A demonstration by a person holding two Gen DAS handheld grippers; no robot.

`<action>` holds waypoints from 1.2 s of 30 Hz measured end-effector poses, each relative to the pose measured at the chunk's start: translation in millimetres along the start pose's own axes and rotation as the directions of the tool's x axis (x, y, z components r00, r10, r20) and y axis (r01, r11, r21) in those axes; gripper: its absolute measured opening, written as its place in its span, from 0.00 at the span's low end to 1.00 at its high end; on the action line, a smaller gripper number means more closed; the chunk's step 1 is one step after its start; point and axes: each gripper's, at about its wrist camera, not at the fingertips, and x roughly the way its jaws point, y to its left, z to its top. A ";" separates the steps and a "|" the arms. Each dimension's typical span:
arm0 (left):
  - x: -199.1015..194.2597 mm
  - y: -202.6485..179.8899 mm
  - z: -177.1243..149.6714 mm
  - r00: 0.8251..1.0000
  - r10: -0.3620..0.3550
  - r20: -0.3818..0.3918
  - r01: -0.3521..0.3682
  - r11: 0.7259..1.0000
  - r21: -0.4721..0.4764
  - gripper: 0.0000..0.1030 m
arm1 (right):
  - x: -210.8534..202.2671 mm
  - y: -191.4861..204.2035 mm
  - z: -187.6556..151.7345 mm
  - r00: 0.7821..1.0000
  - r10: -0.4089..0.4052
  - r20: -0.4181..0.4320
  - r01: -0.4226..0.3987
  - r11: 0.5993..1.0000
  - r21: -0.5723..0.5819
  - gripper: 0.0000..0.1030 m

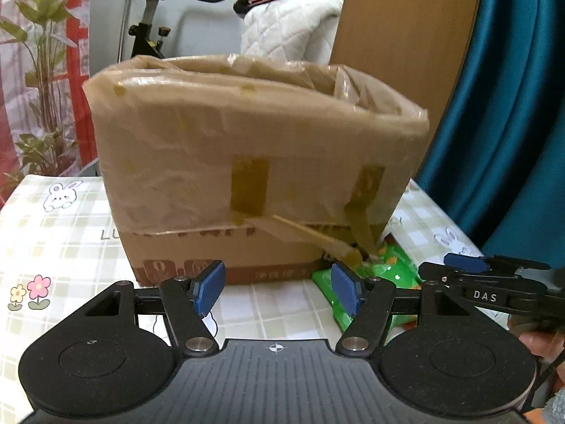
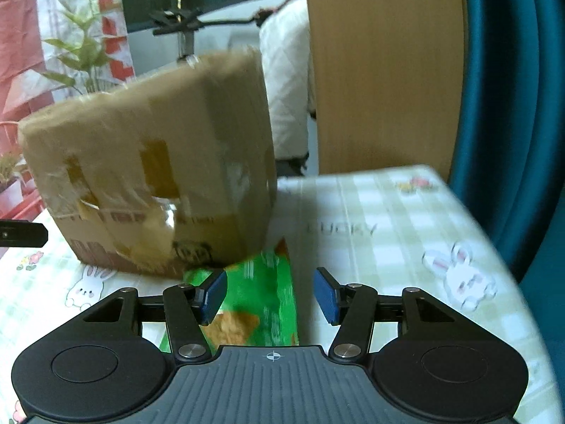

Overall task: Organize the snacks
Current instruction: 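Move both tools back to the table toward the green chip bag, then grasp the green chip bag with the right gripper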

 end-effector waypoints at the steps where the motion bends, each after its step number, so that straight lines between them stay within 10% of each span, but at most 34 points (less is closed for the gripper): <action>1: 1.3 1.3 -0.9 1.000 0.001 -0.004 -0.001 1.000 -0.001 0.66 | 5.2 -2.3 -3.4 1.000 0.009 -0.015 -0.009 1.000 0.024 0.49; 23: 14.7 35.8 -22.3 0.998 -0.006 -0.069 0.000 0.997 -0.079 0.66 | 21.4 90.8 -36.5 0.960 0.265 -0.088 -0.268 0.963 -0.034 0.58; 36: 27.8 40.6 -52.9 0.983 -0.116 -0.141 0.091 0.981 -0.174 0.66 | -4.4 78.0 -31.2 0.972 0.176 -0.156 -0.212 0.941 -0.262 0.61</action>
